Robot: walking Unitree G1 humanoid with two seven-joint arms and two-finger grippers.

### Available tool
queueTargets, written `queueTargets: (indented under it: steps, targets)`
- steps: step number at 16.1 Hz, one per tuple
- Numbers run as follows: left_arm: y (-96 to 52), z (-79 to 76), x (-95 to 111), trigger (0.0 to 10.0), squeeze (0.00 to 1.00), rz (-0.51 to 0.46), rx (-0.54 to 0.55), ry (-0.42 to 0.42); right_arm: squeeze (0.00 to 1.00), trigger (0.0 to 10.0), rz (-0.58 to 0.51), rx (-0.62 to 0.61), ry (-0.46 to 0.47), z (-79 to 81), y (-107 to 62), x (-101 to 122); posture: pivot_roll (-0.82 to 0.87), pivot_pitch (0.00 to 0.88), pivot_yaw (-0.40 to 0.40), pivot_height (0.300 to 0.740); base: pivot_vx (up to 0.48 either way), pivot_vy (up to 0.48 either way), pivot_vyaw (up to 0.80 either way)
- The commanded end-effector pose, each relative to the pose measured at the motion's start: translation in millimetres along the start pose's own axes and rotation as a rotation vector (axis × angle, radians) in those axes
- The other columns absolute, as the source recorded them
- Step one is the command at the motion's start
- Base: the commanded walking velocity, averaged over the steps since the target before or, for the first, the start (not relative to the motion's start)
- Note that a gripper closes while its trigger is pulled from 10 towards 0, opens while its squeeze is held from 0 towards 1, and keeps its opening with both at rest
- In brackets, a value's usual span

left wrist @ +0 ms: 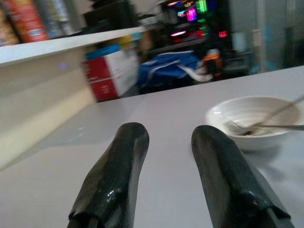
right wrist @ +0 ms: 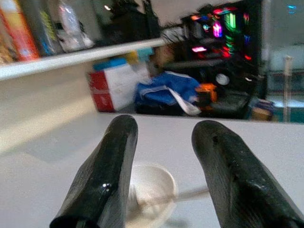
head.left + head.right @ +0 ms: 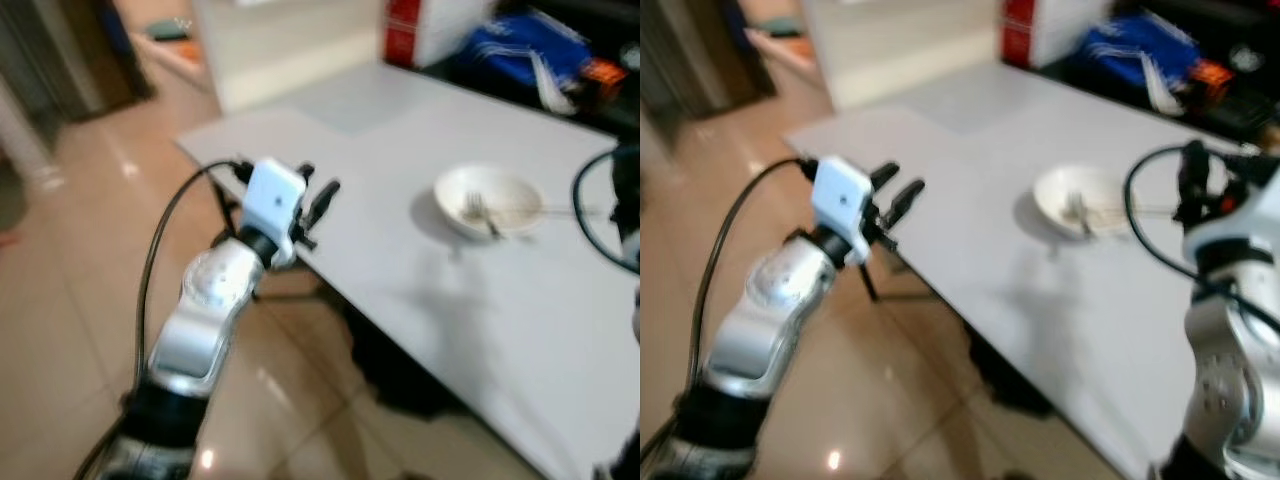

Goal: Setting the table

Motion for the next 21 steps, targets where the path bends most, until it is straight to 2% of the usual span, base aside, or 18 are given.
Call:
queueTargets:
  steps: [1, 2, 3, 5, 6, 7, 8, 9, 11, 12, 14, 15, 17, 21]
  targets:
    - [-3.0, 10.4, 1, 10.0, 0.00, 0.002, 0.042, 0.019, 0.00, 10.0, 0.055, 0.062, -0.022, 15.5, 0.4, -12, -0.10, 0.034, 0.077, 0.740, 0.000, 0.480, -0.80]
    - [-4.5, 11.9, -1, 10.0, 0.00, 0.006, 0.055, 0.011, 0.00, 10.0, 0.087, 0.074, -0.040, 19.5, -0.7, -20, -0.09, 0.033, 0.070, 0.740, 0.000, 0.480, -0.79]
    - [-8.5, 13.3, -6, 10.0, 0.00, 0.016, 0.071, 0.001, 0.00, 10.0, 0.138, 0.089, -0.066, 27.7, -4.3, -38, -0.09, 0.033, 0.065, 0.740, 0.000, 0.480, -0.79]
    - [-21.1, 10.8, -22, 10.0, 0.00, 0.018, 0.088, -0.036, 0.00, 10.0, 0.148, 0.203, -0.123, 48.7, -14.8, -81, -0.08, 0.034, 0.055, 0.740, 0.000, 0.480, -0.79]
    - [-24.0, 10.7, -27, 10.0, 0.00, 0.020, 0.098, -0.048, 0.00, 10.0, 0.150, 0.211, -0.136, 50.5, -17.6, -91, -0.08, 0.033, 0.055, 0.740, 0.000, 0.480, -0.79]
    - [-33.1, 13.8, -42, 10.0, 0.00, 0.039, 0.137, -0.044, 0.00, 10.0, 0.210, 0.177, -0.132, 47.3, -26.1, -122, -0.07, 0.034, 0.052, 0.740, 0.000, 0.480, -0.79]
    - [-41.8, 19.9, -52, 10.0, 0.00, 0.054, 0.176, -0.041, 0.00, 10.0, 0.246, 0.141, -0.085, 44.4, -34.1, -135, -0.05, 0.034, 0.038, 0.740, 0.000, 0.480, -0.79]
    - [-47.5, 26.3, -56, 10.0, 0.00, 0.065, 0.207, -0.039, 0.00, 10.0, 0.244, 0.119, -0.043, 43.6, -36.5, -133, -0.04, 0.035, 0.035, 0.740, 0.000, 0.480, -0.79]
    - [-49.9, 28.9, -60, 10.0, 0.00, 0.079, 0.216, -0.028, 0.00, 10.0, 0.230, 0.107, -0.032, 44.6, -36.7, -132, -0.04, 0.038, 0.032, 0.740, 0.000, 0.480, -0.79]
    - [-46.0, 27.7, -58, 10.0, 0.00, 0.077, 0.229, -0.042, 0.00, 10.0, 0.211, 0.092, 0.009, 49.9, -33.3, -131, -0.04, 0.036, 0.036, 0.740, 0.000, 0.454, -0.79]
    - [-39.6, 19.8, -51, 10.0, 0.00, 0.033, 0.198, -0.048, 0.00, 10.0, 0.198, 0.118, 0.023, 61.2, -28.6, -129, -0.04, 0.035, 0.041, 0.740, 0.000, 0.000, -0.79]
    - [-37.8, 18.1, -51, 10.0, 0.00, 0.047, 0.188, -0.036, 0.00, 10.0, 0.212, 0.137, 0.039, 65.3, -27.8, -129, -0.04, 0.034, 0.042, 0.740, 0.000, 0.000, -0.77]
    - [-34.6, 18.1, -45, 10.0, 0.00, 0.026, 0.162, -0.049, 0.00, 10.0, 0.211, 0.191, 0.093, 79.3, -23.4, -122, -0.03, 0.037, 0.044, 0.740, 0.184, 0.000, 0.00]
    - [-32.3, 28.5, -36, 10.0, 0.00, 0.013, 0.178, -0.036, 0.00, 10.0, 0.163, 0.207, 0.080, 84.0, -17.0, -109, -0.03, 0.034, 0.047, 0.740, 0.427, 0.000, 0.00]
Point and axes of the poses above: a point about 5 cm out from each wrist's last joint towards the gripper, its own y axis pointing out of the wrist towards the gripper, its own x axis along the axis of the wrist's last joint, z = x × y, the point moved 3 cm from there along y, pointing out of the wrist towards the gripper, and after that the axes turned 7 degrees about -y, right-handed, at the moved point
